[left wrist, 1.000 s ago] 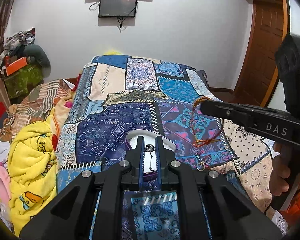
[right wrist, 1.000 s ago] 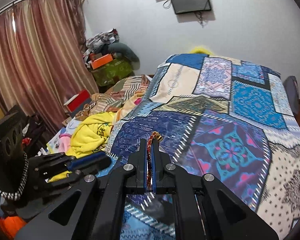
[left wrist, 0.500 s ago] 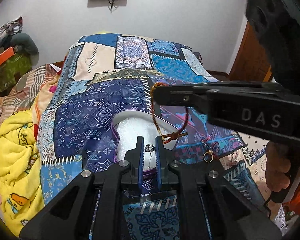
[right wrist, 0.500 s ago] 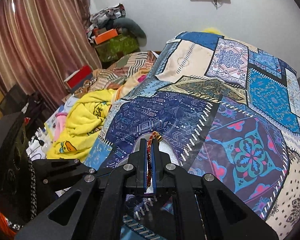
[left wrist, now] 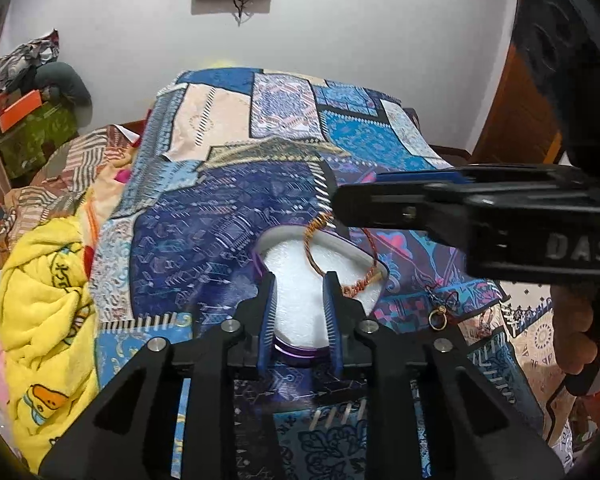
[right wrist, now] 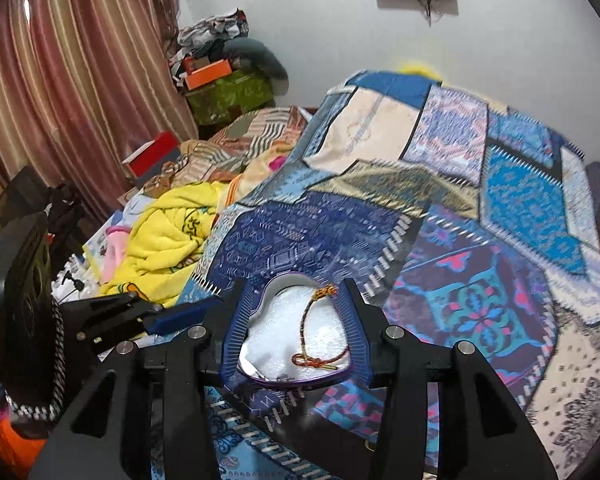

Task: Organize jewelry
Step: 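Carry the bracelet over the heart tin and open the right gripper, then move the left gripper to the silver ring and close on it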

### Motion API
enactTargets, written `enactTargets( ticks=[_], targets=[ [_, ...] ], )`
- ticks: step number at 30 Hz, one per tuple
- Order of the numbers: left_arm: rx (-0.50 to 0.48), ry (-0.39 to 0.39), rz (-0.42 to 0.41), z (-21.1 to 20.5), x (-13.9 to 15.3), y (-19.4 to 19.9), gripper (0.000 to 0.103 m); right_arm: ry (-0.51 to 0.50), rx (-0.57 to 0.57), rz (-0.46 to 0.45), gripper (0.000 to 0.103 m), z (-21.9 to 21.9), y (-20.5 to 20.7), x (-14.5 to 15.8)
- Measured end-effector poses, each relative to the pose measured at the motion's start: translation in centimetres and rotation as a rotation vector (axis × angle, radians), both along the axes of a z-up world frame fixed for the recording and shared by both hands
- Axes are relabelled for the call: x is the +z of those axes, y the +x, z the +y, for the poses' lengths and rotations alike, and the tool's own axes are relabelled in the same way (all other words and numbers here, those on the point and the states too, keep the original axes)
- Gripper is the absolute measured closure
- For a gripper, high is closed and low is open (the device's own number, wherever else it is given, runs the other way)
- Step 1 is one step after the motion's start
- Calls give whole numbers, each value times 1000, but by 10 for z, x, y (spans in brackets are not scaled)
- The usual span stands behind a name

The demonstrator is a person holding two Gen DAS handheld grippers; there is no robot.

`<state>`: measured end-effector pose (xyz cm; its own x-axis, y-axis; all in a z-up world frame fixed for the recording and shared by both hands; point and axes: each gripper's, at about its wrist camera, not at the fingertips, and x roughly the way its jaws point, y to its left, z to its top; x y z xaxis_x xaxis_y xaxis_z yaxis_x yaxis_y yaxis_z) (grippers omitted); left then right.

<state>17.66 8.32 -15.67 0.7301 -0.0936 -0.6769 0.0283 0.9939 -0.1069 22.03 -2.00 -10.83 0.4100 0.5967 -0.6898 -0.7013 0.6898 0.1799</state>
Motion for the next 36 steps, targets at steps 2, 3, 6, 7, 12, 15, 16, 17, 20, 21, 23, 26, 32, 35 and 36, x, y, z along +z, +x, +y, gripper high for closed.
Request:
enactTargets(
  ticks=[2, 3, 6, 7, 12, 15, 16, 17, 20, 21, 23, 26, 32, 35, 36],
  targets=[
    [8, 2, -12, 1, 5, -3, 76, 9, -15, -17, 62, -6, -3, 6],
    [13, 2, -19, 2, 8, -5, 73, 17, -26, -25, 62, -11, -6, 10],
    [22, 8, -46, 2, 19, -11, 66, 26, -66, -56, 62, -24, -13, 20],
    [24, 11, -56, 1, 24, -13, 65, 27, -76, -63, 62, -28, -15, 22],
    [11, 25, -89, -8, 40, -27, 54, 28, -138, -87, 62, -56, -28, 32],
    [-3, 42, -97, -17, 46, -32, 51, 12, -178, -99, 62, -73, -37, 31],
    [-11, 46, -98, -21, 46, -35, 50, 7, -187, -98, 62, -78, -40, 30],
    [-17, 47, -97, -24, 47, -36, 48, 2, -196, -94, 62, -84, -42, 29],
    [-40, 40, -85, -33, 45, -42, 46, -17, -233, -84, 62, -100, -49, 23],
    [-50, 36, -75, -37, 44, -43, 46, -22, -243, -82, 62, -105, -52, 22],
    [-67, 27, -55, -44, 39, -45, 46, -34, -260, -77, 62, -114, -56, 17],
    [-91, 14, -22, -54, 31, -47, 46, -51, -283, -71, 62, -126, -63, 12],
    [-152, -1, 51, -78, 10, -51, 46, -71, -323, -34, 62, -148, -72, -4],
    [-189, -6, 86, -90, -1, -52, 46, -78, -338, -13, 62, -157, -78, -12],
    [-201, -11, 100, -94, -6, -53, 46, -80, -340, -5, 61, -158, -81, -14]
  ],
)
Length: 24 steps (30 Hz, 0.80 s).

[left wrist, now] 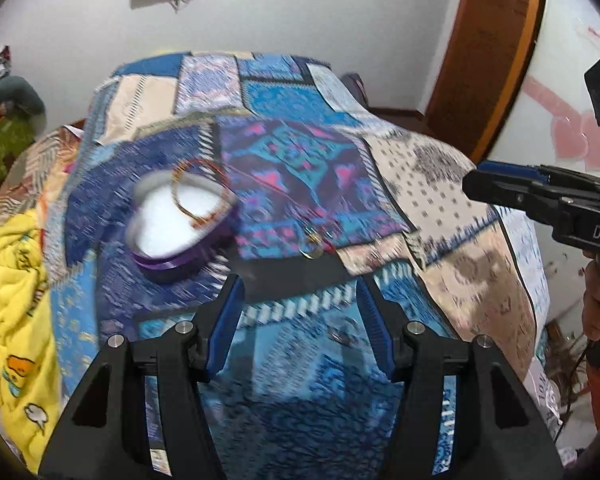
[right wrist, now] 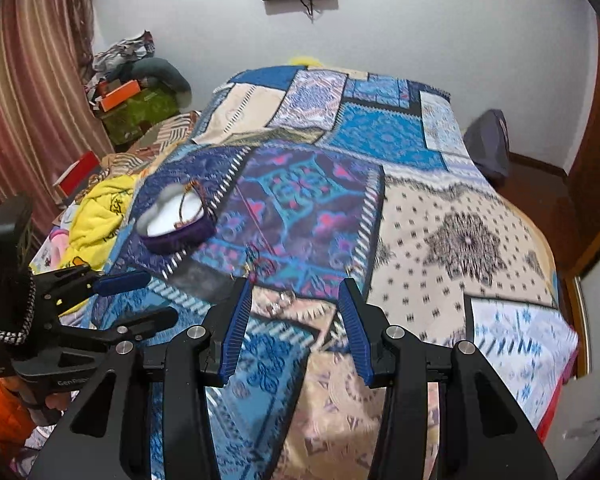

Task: Organize jewelry
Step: 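Move the left gripper to the silver ring and close on it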

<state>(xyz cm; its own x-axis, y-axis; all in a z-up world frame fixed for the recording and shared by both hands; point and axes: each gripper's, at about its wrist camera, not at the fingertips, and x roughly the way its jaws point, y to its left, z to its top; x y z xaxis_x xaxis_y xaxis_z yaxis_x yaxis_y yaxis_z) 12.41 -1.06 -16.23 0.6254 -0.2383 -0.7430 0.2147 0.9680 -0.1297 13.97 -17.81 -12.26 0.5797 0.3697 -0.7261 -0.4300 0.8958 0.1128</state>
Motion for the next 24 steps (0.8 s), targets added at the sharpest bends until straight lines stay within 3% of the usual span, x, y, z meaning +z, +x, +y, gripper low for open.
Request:
enactTargets(
  ticks=[7, 9, 15, 19, 20, 24],
  targets=[
    [-48, 6, 67, -21, -23, 2, 49, -17, 8, 39, 61, -1, -10, -17],
    [-57, 4, 86, -24, -28, 4, 59, -14, 13, 47, 61, 0, -12, -20],
    [-83, 9, 133, -31, -45, 7, 71, -6, 26, 65, 61, 3, -14, -26],
    [-86, 34, 113, -34, -48, 6, 77, 0, 35, 78, 61, 8, -11, -31],
    [-86, 38, 110, -34, -49, 7, 82, 2, 40, 82, 61, 10, -10, -32],
    [-84, 36, 97, -32, -49, 7, 82, 13, 76, 101, 61, 22, -8, -38]
  ],
)
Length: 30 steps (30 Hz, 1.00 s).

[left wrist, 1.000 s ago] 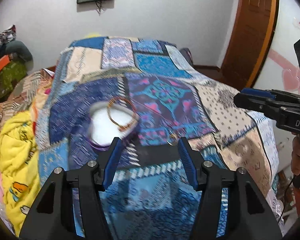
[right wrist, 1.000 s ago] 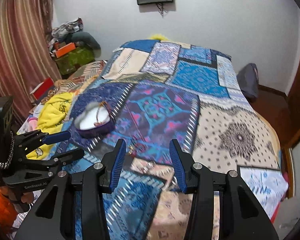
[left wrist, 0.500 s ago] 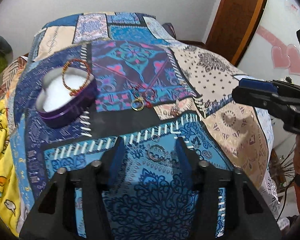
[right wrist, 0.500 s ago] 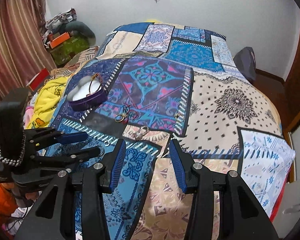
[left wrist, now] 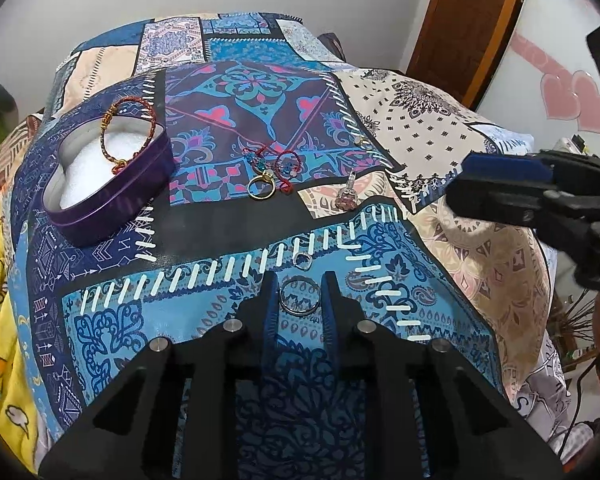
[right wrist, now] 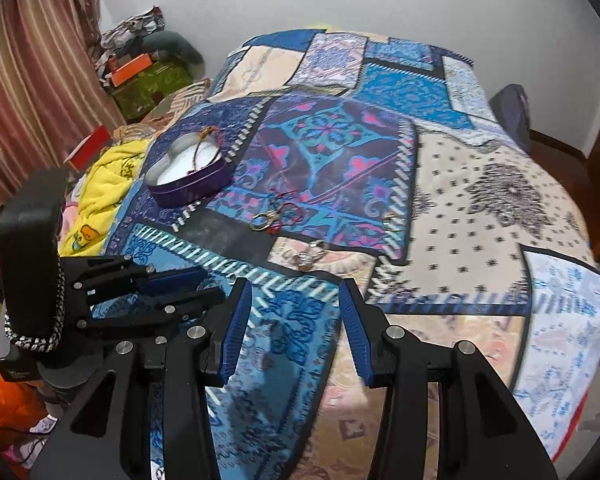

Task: Organize jewelry
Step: 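Move the left gripper to the silver ring and close on it, then carry the silver ring into the heart tin and open the left gripper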

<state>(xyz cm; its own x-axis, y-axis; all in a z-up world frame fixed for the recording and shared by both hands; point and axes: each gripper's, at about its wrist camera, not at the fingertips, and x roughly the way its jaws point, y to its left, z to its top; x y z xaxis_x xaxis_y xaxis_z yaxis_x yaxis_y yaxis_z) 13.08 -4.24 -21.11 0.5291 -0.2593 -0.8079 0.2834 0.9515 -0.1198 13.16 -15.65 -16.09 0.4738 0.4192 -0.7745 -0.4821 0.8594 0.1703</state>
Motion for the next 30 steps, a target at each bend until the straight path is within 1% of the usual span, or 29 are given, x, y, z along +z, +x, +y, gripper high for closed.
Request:
enactTargets(
  ticks=[3, 7, 9, 11, 16, 21, 26, 30],
  targets=[
    [21, 11, -14, 5, 3, -1, 82, -3, 39, 8, 61, 13, 1, -7],
    [67, 13, -36, 23, 10, 0, 82, -15, 88, 21, 62, 32, 3, -18],
    [90, 14, -46, 33, 13, 0, 82, -21, 104, 23, 71, 39, 5, -23],
    [109, 11, -49, 40, 15, 0, 82, -24, 118, 37, 77, 45, 9, -28],
    [140, 6, -53, 53, 16, 0, 82, -24, 144, 67, 84, 52, 12, -39],
    [154, 2, -52, 56, 15, -1, 82, -42, 145, 59, 95, 54, 12, -43],
    [159, 3, -59, 56, 17, -2, 82, -26, 140, 49, 95, 52, 9, -41],
    [165, 4, -72, 58, 23, -4, 82, -10, 127, 37, 95, 48, 8, -34]
  ],
)
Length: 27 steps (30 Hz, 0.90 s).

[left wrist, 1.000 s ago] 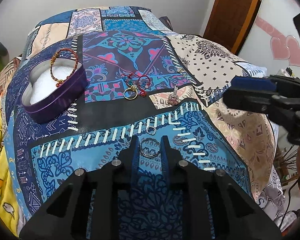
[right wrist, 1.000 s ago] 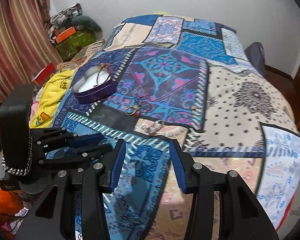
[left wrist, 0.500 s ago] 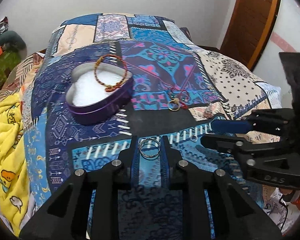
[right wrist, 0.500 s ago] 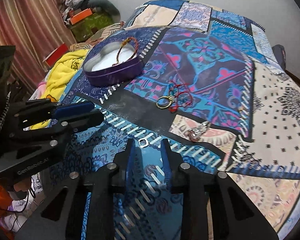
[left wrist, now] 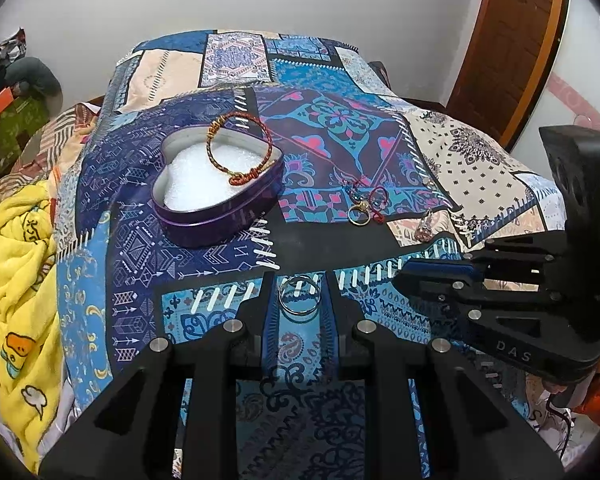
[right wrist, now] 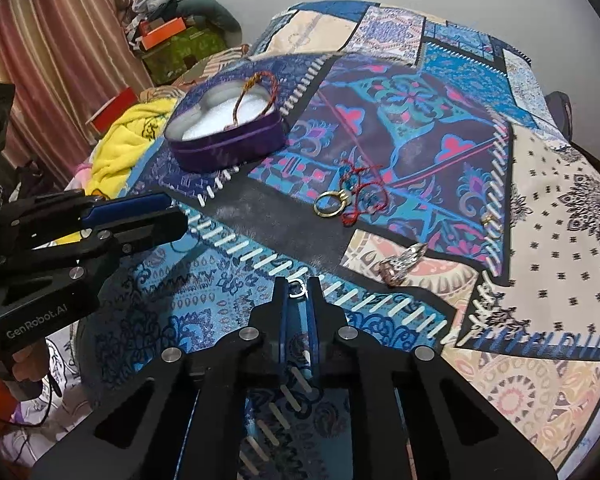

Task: Organize jewelry
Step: 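Carry the silver ring into the heart tin and open the left gripper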

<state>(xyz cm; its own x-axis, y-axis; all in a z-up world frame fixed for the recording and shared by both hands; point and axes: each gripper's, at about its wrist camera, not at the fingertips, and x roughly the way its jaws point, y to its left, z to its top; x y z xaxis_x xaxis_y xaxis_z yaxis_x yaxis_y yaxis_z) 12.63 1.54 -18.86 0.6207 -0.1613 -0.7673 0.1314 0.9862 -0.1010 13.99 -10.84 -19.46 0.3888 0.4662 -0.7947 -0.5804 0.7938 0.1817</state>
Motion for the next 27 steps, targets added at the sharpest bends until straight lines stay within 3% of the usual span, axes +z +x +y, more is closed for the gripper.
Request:
enactTargets(
  ticks=[12, 27],
  targets=[
    [39, -4, -56, 13, 21, -5, 82, 62, -36, -129, 95, -3, 2, 53],
    [105, -7, -181, 48, 58, 4, 82, 101, 27, -231, 95, 34, 11, 85]
  ],
)
